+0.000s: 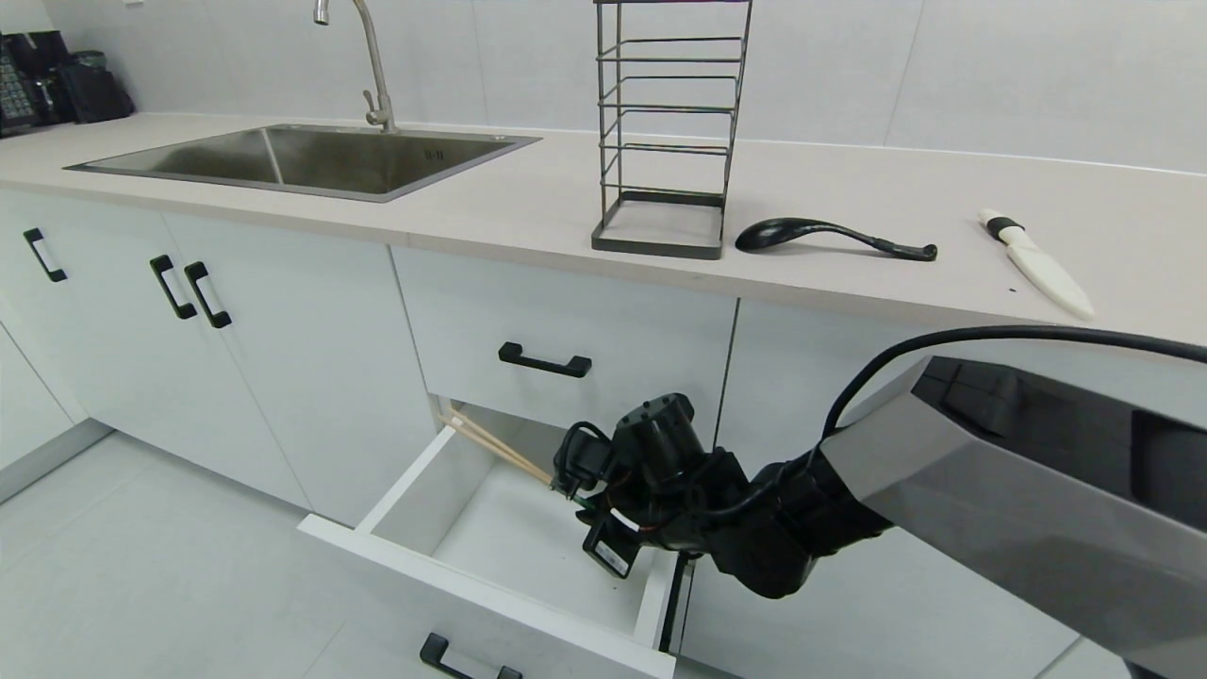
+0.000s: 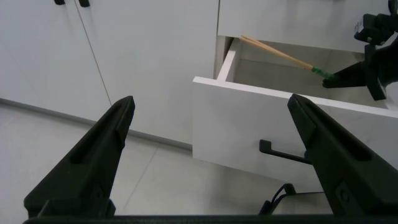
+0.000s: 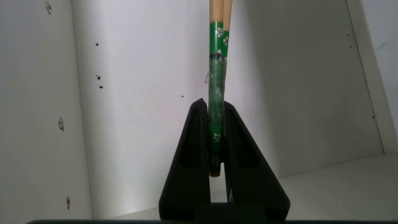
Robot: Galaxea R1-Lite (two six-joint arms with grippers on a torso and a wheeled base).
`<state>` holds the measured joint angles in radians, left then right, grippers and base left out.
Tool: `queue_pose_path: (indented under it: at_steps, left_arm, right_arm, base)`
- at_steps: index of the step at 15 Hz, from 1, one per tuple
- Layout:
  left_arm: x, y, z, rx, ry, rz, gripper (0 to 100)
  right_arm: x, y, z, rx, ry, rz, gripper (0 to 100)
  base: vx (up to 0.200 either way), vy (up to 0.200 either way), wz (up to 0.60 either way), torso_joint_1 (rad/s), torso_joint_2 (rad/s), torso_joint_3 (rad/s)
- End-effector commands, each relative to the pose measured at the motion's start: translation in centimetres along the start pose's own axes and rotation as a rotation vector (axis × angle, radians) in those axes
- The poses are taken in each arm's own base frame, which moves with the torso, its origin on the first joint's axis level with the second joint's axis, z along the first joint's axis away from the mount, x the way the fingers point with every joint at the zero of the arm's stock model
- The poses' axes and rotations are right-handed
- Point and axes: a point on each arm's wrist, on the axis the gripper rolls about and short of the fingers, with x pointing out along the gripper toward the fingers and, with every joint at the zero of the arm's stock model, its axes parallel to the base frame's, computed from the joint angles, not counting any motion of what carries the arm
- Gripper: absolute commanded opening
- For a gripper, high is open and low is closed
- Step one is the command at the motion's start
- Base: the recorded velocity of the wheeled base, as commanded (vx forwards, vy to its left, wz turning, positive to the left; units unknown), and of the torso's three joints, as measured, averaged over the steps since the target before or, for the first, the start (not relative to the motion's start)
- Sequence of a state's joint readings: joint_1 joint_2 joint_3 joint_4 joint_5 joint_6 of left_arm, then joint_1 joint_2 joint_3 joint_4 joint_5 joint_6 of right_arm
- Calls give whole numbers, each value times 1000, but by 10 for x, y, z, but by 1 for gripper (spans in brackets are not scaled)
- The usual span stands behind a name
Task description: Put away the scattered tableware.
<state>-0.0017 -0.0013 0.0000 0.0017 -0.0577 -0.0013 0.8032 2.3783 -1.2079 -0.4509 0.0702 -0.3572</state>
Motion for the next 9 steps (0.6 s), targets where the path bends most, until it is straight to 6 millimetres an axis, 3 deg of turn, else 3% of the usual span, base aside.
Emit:
queue_pose_path:
  at_steps: [1,9]
  left_arm:
    - [0,0,0,0,1,0,100]
    - [0,0,0,0,1,1,100]
  right_arm:
    - [7,2,-5,-1,14,7,0]
    - [23,6,-11,-5,32,19,0]
  base:
    - [0,0,0,0,0,0]
    - [0,0,0,0,0,0]
